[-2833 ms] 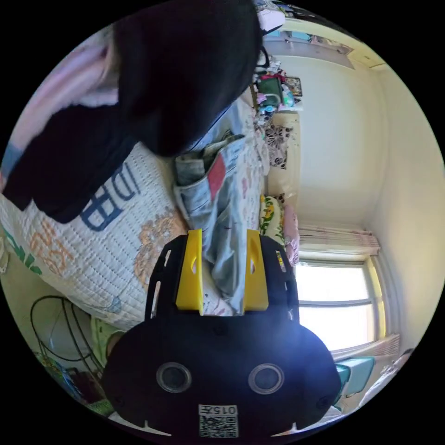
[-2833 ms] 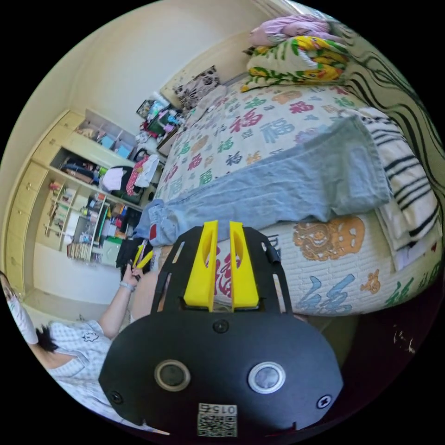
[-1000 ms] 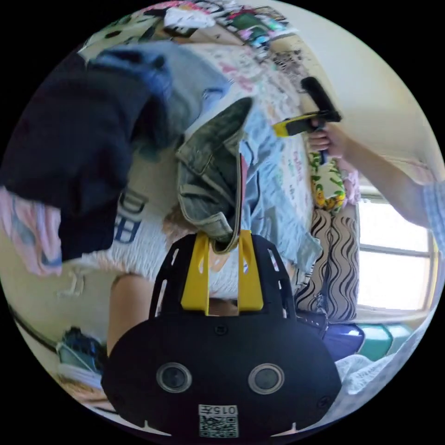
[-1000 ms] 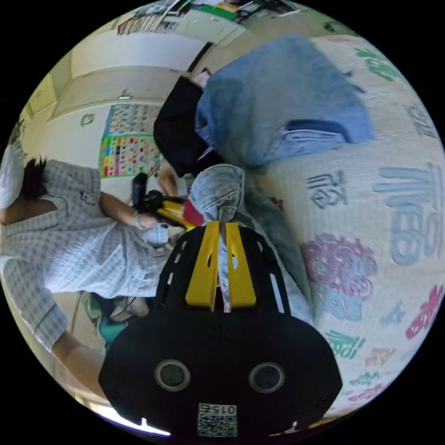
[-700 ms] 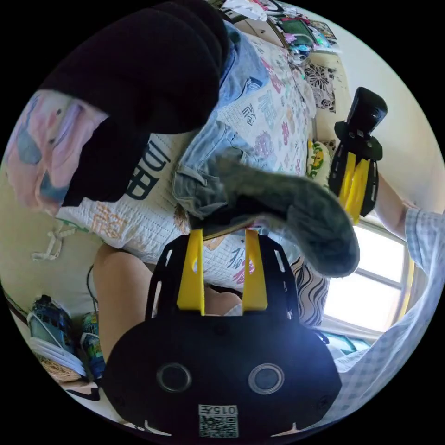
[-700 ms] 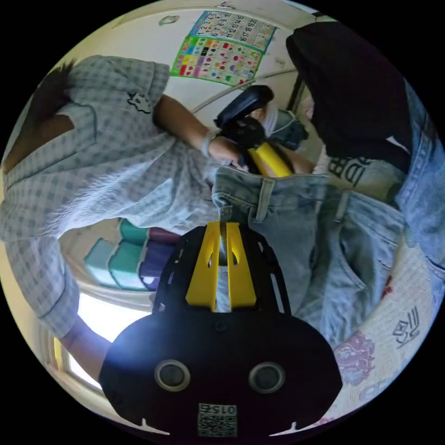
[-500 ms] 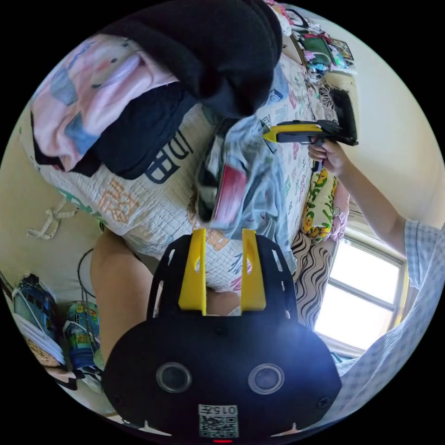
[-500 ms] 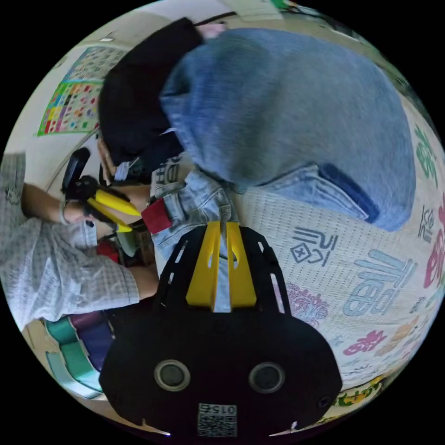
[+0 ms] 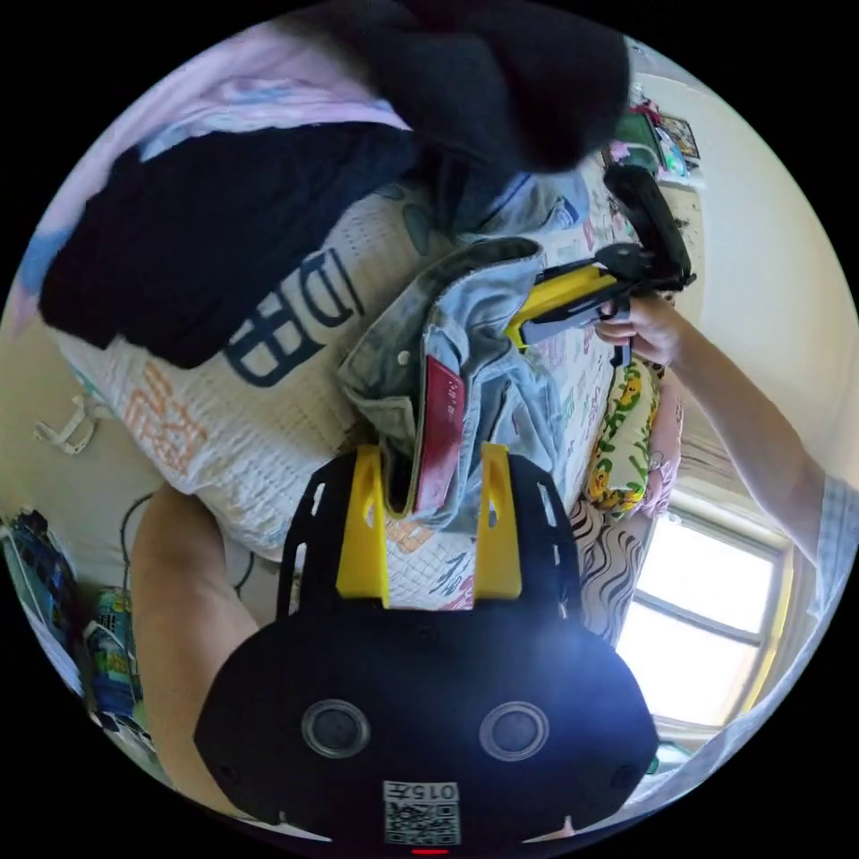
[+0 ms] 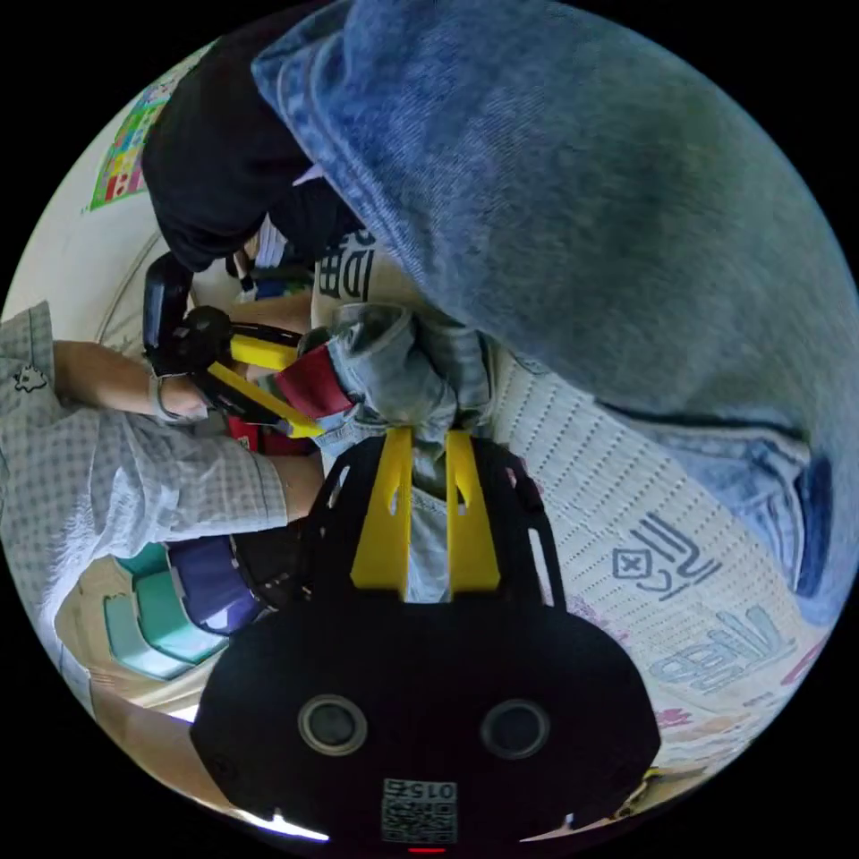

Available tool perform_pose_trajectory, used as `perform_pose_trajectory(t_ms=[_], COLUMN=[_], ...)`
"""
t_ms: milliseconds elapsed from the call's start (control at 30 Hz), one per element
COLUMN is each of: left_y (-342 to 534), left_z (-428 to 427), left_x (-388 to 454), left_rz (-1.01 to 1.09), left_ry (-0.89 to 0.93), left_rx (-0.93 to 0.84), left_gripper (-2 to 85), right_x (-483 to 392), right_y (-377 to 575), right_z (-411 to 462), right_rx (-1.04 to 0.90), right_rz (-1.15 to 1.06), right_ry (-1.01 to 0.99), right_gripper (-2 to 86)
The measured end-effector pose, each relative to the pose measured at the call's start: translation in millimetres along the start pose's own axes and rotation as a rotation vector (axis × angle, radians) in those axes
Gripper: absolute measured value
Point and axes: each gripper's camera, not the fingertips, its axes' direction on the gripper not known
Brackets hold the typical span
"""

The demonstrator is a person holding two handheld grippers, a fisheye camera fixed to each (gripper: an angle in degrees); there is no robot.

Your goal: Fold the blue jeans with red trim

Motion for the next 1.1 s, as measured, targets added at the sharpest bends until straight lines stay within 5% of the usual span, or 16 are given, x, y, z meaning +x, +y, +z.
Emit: perform_pose_trajectory(t_ms=[433, 567, 767, 967, 1100], left_y=[-57.5, -77.1, -63.8, -26.4, -28.1], left_z=[-65.3, -83.0, -20.8, 60.5, 103.1], left_x=[95.7, 77.7, 45.8, 117.5, 122.1], left_rz=[0.538, 0.492, 0.452, 0.863, 0.927], left_ry=[0.122, 0.094, 0.078, 0.027, -0.042], left_rx=[0.094, 0.123, 0.057, 0.029, 0.077], left_gripper=[5.7, 5.7, 5.7, 5.8, 5.9], right_x=[-33.9, -32.1, -7.1, -18.6, -27.8], right_y=[174.1, 162.8, 143.3, 276.7, 329.5], right_z=[-90.5, -95.0, -4.2, 81.3, 122.7], right_rx=[0.601, 0.680, 0.501, 0.856, 0.872], right_rz=[0.202, 0.113, 0.160, 0.255, 0.336], right_ry=[0.091, 0.076, -0.021, -0.199, -0.140], right_gripper=[2.6, 3.3, 4.7, 5.6, 5.8])
